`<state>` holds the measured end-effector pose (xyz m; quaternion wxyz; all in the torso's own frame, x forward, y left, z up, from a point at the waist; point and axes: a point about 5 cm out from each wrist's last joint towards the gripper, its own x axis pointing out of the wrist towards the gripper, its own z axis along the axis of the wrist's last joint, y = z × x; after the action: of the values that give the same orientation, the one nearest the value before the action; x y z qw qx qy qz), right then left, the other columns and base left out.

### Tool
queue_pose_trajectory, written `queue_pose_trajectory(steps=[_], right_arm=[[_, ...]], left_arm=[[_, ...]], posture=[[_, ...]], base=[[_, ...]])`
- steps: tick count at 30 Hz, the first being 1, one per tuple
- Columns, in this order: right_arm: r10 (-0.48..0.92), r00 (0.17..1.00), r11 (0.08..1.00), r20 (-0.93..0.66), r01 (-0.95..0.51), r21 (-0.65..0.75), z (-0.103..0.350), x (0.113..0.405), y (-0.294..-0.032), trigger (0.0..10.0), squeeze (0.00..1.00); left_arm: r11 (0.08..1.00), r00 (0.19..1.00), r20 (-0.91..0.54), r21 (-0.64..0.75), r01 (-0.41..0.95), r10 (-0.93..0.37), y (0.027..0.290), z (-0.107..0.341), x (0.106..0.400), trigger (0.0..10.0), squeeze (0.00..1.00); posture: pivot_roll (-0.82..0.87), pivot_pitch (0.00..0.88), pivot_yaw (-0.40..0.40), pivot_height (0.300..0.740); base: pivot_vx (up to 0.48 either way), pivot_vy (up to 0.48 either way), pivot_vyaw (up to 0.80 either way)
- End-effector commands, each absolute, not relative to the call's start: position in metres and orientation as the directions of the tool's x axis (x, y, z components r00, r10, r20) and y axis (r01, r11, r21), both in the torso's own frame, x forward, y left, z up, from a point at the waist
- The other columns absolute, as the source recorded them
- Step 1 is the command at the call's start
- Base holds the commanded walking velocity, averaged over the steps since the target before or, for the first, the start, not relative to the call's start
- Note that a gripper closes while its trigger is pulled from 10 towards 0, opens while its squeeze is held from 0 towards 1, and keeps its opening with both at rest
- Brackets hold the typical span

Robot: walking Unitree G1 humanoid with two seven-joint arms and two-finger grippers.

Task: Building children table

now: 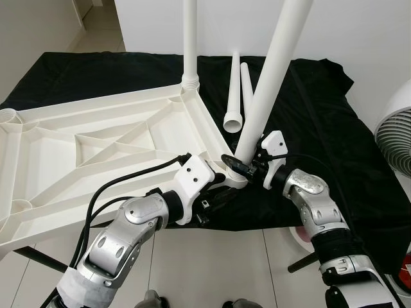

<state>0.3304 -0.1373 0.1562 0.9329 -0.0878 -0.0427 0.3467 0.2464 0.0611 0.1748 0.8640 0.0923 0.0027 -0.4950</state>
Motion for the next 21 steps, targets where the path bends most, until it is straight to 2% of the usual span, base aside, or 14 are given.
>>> queue_pose_trajectory(steps=[1,3,6,11,13,15,18,19,21], right_arm=[[0.519,0.855,0.84,-0.021,-0.514,-0.172,0.145,0.329,-0.148,10.0,0.0],[0.519,0.855,0.84,-0.021,-0.514,-0.172,0.145,0.329,-0.148,10.0,0.0],[0.408,0.913,0.905,-0.02,-0.407,-0.122,0.141,0.323,-0.141,10.0,0.0],[0.36,0.933,0.925,-0.018,-0.359,-0.122,0.14,0.32,-0.138,10.0,0.0],[0.3,0.954,0.949,-0.014,-0.3,-0.101,0.138,0.315,-0.129,10.0,0.0],[0.3,0.954,0.949,-0.014,-0.3,-0.101,0.138,0.315,-0.129,10.0,0.0],[0.261,0.965,0.963,0.008,-0.26,-0.066,0.138,0.309,-0.116,10.0,0.0],[0.249,0.968,0.968,0.026,-0.248,-0.039,0.138,0.306,-0.108,10.0,0.52],[0.249,0.968,0.968,0.026,-0.248,-0.039,0.138,0.306,-0.108,10.0,0.52]], left_arm=[[0.485,0.503,-0.105,0.155,0.861,-0.858,0.062,0.174,0.245,10.0,0.0],[0.485,0.503,-0.105,0.155,0.861,-0.858,0.062,0.174,0.245,10.0,0.0],[0.484,0.501,-0.106,0.151,0.862,-0.859,0.061,0.173,0.244,10.0,0.0],[0.482,0.499,-0.106,0.151,0.863,-0.86,0.061,0.173,0.244,10.0,0.0],[0.481,0.497,-0.104,0.151,0.864,-0.861,0.06,0.173,0.244,10.0,0.0],[0.481,0.497,-0.104,0.151,0.864,-0.861,0.06,0.173,0.244,10.0,0.0],[0.484,0.5,-0.1,0.151,0.862,-0.86,0.059,0.173,0.245,10.0,0.0],[0.486,0.503,-0.096,0.152,0.86,-0.859,0.058,0.173,0.245,10.0,0.0],[0.486,0.503,-0.096,0.152,0.86,-0.859,0.058,0.173,0.245,10.0,0.0]], posture=[[-0.05,0.091,0.021,0.74],[-0.05,0.091,0.021,0.74],[-0.05,0.09,0.019,0.74],[-0.06,0.09,0.017,0.74],[-0.06,0.09,0.017,0.74],[-0.06,0.09,0.017,0.74],[-0.06,0.078,0.002,0.74],[-0.06,0.078,0.002,0.74],[-0.06,0.078,0.002,0.74]], base=[[0.0,0.0,0.0],[0.0,0.0,0.0],[0.0,0.0,0.0],[0.0,0.0,0.0],[0.0,0.0,0.0],[0.0,0.0,0.0],[0.0,0.0,0.0],[0.0,0.0,0.0],[0.0,0.0,0.0]])
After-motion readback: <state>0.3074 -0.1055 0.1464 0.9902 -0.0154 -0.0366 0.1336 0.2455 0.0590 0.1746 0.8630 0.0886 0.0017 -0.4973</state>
